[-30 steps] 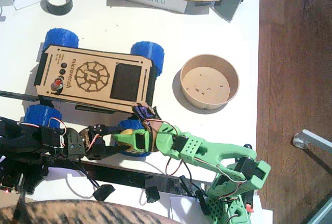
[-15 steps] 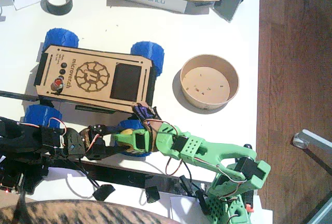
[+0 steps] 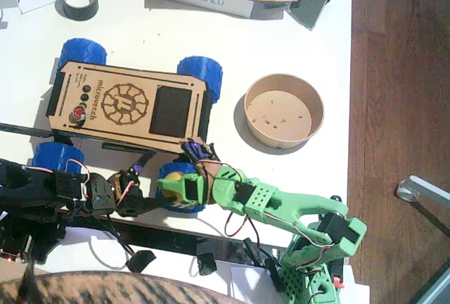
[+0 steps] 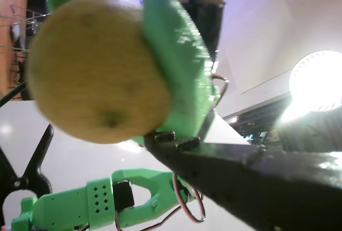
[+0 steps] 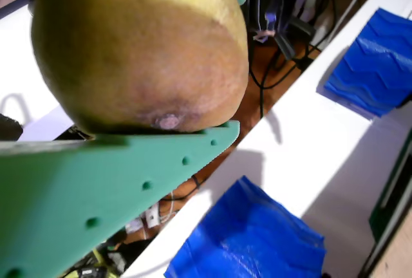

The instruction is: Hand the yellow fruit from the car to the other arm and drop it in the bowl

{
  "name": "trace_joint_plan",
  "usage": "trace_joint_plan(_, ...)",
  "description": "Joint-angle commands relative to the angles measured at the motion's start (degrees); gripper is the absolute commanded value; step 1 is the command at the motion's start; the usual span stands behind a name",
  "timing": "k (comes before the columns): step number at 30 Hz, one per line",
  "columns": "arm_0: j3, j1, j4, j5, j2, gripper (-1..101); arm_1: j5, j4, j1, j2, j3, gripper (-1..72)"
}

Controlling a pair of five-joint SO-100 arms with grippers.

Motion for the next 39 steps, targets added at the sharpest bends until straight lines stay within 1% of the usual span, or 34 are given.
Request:
trace_joint_plan(1, -0.44, -1.05, 0.53, -0.44, 1.93, 58, 1.76, -0.53, 4.04, 0.97, -4.92, 0.0)
trace_joint_plan(4, -0.44, -1.05, 4.39, -0.35, 3.43, 56, 5.01, 0.7, 9.14, -1.93, -9.49, 0.0)
trace_joint_plan(7, -0.35, -1.32, 14.15, -0.26, 9.05, 56, 8.7, 2.9, 14.15, -5.8, -15.03, 0.0)
trace_joint_plan(8, -0.35, -1.85, 19.86, 0.0, 12.57, 56, 10.55, 4.48, 15.73, -6.94, -17.14, 0.0)
trace_joint_plan(10, -0.35, -4.22, 34.37, 2.55, 23.2, 56, 14.24, 7.91, 18.98, -9.32, -21.62, 0.0)
trace_joint_plan(12, -0.35, -7.82, 51.15, 8.09, 36.56, 55, 18.11, 10.11, 22.41, -11.34, -25.22, 0.0)
trace_joint_plan(13, -0.35, -9.93, 58.54, 11.69, 43.59, 53, 19.69, 10.9, 24.08, -12.22, -26.63, 0.0)
trace_joint_plan(14, -0.44, -12.3, 64.07, 15.47, 49.04, 51, 21.09, 11.87, 25.84, -13.27, -28.39, 0.0)
trace_joint_plan(16, -0.53, -17.05, 70.58, 22.76, 55.81, 46, 24.43, 13.54, 28.83, -15.38, -31.55, 0.0)
trace_joint_plan(19, -0.53, -22.59, 72.42, 30.23, 55.2, 39, 29.97, 17.67, 32.61, -19.78, -37.27, -0.1)
trace_joint_plan(20, -0.53, -24.17, 72.42, 31.73, 53.17, 34, 31.82, 19.16, 33.75, -21.53, -39.37, -0.1)
trace_joint_plan(21, -0.53, -26.1, 72.42, 32.96, 50.63, 25, 33.22, 20.65, 34.89, -23.29, -41.4, -0.1)
trace_joint_plan(23, -0.53, -31.11, 72.6, 34.89, 44.3, 10, 36.04, 22.68, 37.35, -26.81, -45.09, -0.1)
trace_joint_plan(25, -0.09, -36.04, 72.77, 37.62, 39.64, 1, 39.02, 23.55, 39.9, -30.76, -49.04, -0.1)
trace_joint_plan(29, 0.18, -44.3, 75.5, 46.41, 36.12, 0, 45.35, 30.06, 43.15, -39.81, -59.94, -0.1)
trace_joint_plan(32, 0.35, -49.57, 80.51, 54.23, 32.43, 0, 50.01, 35.16, 45.53, -46.23, -68.38, -0.1)
trace_joint_plan(35, 0.35, -55.28, 81.04, 61.26, 25.93, 0, 53.88, 39.2, 47.55, -50.71, -75.5, -0.1)
trace_joint_plan(39, 0.35, -59.94, 84.55, 65.65, 27.16, 0, 57.74, 42.63, 50.36, -55.55, -83.85, -0.1)
